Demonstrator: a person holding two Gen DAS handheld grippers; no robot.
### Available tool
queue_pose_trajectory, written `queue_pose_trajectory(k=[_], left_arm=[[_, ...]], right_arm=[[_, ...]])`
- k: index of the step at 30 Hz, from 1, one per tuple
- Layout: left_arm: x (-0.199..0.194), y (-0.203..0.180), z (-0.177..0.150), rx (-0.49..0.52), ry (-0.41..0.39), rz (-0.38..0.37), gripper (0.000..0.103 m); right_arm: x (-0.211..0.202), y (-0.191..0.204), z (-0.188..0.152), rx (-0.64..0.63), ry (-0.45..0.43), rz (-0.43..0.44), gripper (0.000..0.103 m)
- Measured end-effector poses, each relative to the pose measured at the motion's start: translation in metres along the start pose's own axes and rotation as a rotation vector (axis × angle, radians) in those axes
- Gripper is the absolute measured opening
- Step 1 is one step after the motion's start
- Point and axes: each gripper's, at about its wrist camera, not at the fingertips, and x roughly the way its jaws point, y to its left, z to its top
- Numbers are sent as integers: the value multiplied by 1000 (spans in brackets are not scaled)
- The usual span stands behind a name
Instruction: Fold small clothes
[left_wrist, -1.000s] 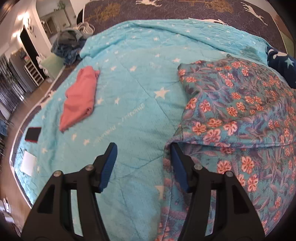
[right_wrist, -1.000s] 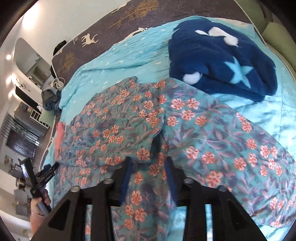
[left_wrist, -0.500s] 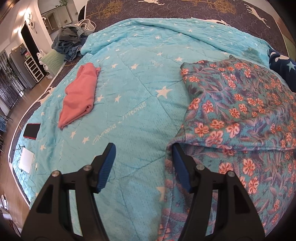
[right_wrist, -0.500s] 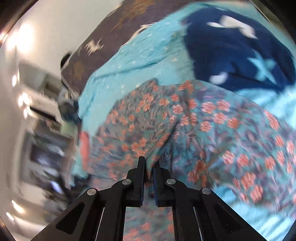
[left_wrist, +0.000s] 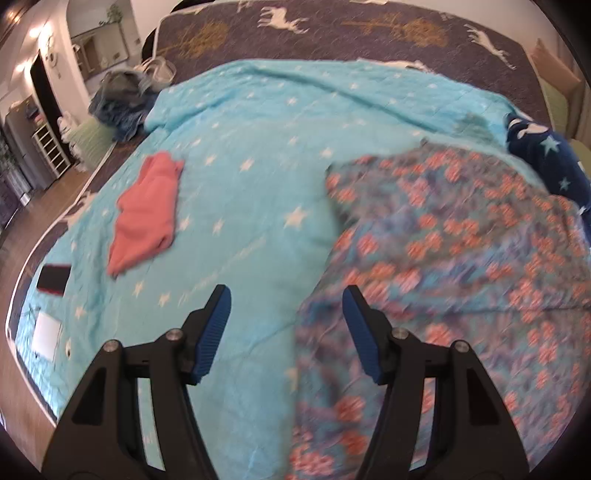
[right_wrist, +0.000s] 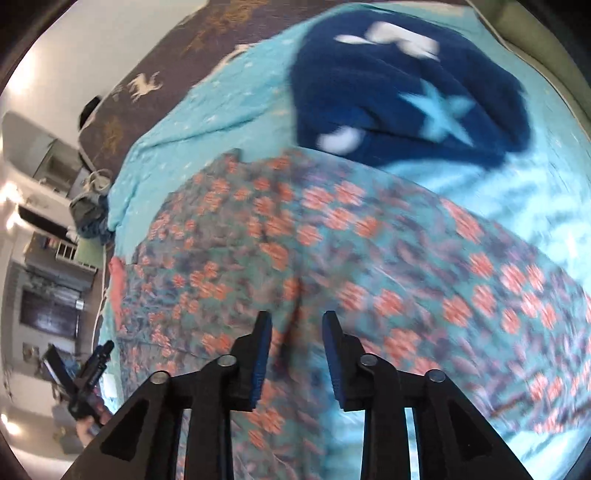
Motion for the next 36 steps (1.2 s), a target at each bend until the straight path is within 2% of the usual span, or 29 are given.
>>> queue_pose_trajectory(k=[2,5,9,12,13,14,15,16,19,21,22,25,27,28,29,30,31,33,34,35,36], left_arm=[[6,-7,12,23,-1,8,69],[37,-20,34,52,44,-11,69],[82,-36,51,83,127,-18,69],[99,-46,61,96,149,-34,66],[99,-47,63,91,146,-45,51],[98,-49,67,81,150,-81,20],[97,-49,71,60,161,-115,8],[95,-48,74,46,157,-105,6],[80,-35,85,7,59,-43,2],[79,-20,87,-12,16,59,2],[82,-14,87,-19,20,71,2],[93,0,80,-60,73,-3,3],[94,1,77,-75,82,-60,6],[97,-2,76,-75,93,-90,21],[100,-5,76,-70,118,-124,46],[103,-8,76,-65,127,-126,56],[103,-13,76,-53,122,-112,60],[108,-23,77,-18,116,-95,58],[111,-26,78,-15,124,-111,45],[115,-29,80,-20,140,-150,17],[117,-30,82,-26,152,-172,6]], right_arm=[[13,6,8,-5,30,-25,39],[35,5,14,29,92,-28,40],[51,0,22,76,106,43,45],[59,3,28,75,94,34,42],[59,9,30,45,75,11,19],[56,13,32,14,51,-23,4],[52,17,33,-11,20,-60,4],[44,21,32,-25,-25,-70,4],[19,27,32,-45,-141,-9,4],[13,26,32,-60,-172,-30,5],[19,24,33,-73,-151,-67,6],[36,11,30,-38,-95,-125,9],[40,0,28,9,-89,-98,11],[39,-3,26,27,-88,-82,15],[37,-6,26,42,-83,-67,18],[36,-8,25,50,-78,-54,21],[35,-7,26,45,-76,-53,23],[31,-4,25,18,-76,-70,25],[32,-2,24,5,-75,-79,27],[31,0,24,-1,-74,-83,29],[31,1,23,-3,-74,-83,31]])
